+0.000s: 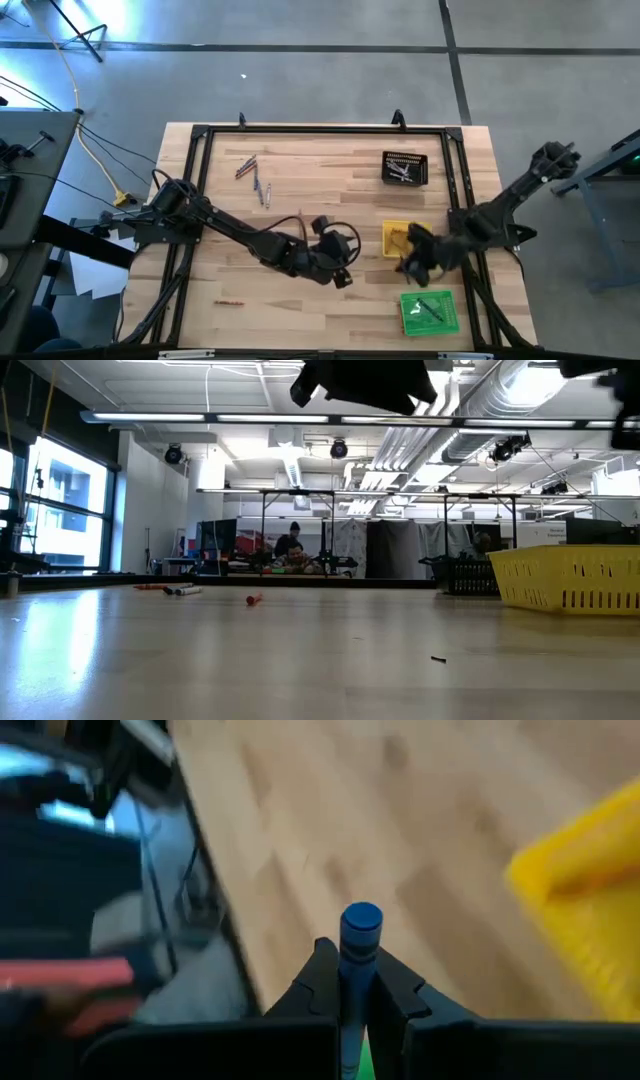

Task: Sort crayons
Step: Put the blue crayon into the green basket

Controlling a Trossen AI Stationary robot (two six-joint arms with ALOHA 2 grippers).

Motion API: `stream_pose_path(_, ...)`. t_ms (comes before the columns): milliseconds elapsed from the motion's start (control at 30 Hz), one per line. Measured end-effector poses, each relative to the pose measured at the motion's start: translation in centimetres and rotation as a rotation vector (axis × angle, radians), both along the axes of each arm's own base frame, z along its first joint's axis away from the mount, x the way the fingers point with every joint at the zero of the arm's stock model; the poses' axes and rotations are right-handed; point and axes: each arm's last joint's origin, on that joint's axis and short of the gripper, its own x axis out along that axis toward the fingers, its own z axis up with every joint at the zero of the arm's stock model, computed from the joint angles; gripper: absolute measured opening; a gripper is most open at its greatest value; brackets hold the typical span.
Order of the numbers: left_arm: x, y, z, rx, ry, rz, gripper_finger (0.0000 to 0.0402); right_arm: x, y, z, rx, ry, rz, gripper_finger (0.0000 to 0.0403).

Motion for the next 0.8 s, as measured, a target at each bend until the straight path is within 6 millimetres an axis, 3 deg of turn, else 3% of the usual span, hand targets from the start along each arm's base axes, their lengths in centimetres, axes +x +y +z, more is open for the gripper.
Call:
stream_pose_path(200,-0.2,0.1,-0.2,-0.01,0.016,0.019,0.011,-0.3,4.8,-0.1,0.028,0.19,0.054,0.0003)
stream_pose_path(400,-0.4,-0.5,-0.2,-0.029,0.002,0.013,0.0109,0.4,9.4,-1.9,-0.035,0.365,0.057,0.0003)
stream_pose_path(633,-0.9,-2.0,-0.2,-0.035,-0.001,-0.021,0.0107,1.2,11.8,-4.4,-0.245,0.659,0.043,0.0008)
stream_pose_path(800,-1.4,-3.0,-0.2,-0.034,0.001,-0.046,0.0107,1.8,13.0,-5.1,-0.257,0.763,0.061,0.001)
